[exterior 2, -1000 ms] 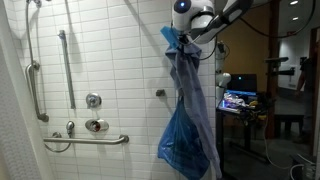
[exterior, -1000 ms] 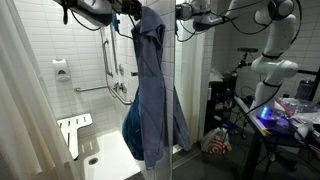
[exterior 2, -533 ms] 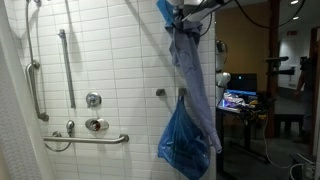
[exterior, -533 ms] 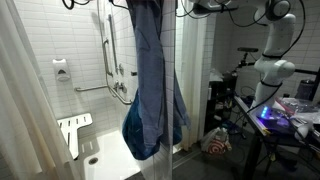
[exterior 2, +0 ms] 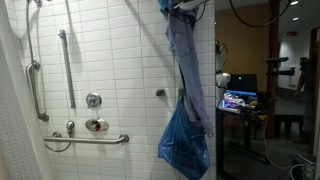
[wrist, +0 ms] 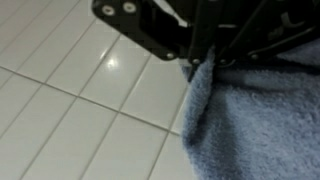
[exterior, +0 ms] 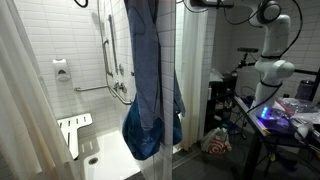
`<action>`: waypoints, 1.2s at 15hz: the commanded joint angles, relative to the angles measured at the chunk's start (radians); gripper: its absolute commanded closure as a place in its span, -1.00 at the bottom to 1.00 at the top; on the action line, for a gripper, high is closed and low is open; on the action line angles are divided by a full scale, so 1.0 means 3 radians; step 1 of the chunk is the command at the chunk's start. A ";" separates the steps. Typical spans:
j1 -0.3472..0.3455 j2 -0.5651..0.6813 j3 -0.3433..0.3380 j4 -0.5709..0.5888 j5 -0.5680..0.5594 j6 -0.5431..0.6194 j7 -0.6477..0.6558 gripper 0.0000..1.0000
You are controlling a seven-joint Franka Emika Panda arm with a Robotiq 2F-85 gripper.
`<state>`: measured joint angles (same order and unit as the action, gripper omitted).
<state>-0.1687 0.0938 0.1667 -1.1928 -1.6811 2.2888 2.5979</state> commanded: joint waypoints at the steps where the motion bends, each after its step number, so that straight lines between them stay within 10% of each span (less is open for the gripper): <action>1: 0.0081 0.0472 0.0099 0.0702 -0.0312 -0.0142 0.0001 0.97; 7: 0.0617 0.1171 -0.0444 0.1655 -0.0332 -0.0277 0.0005 0.97; 18: 0.0435 0.0396 -0.0263 0.0103 -0.0464 0.0793 0.0041 0.97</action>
<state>-0.0192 0.3355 0.0792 -1.0213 -1.7864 2.4645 2.5963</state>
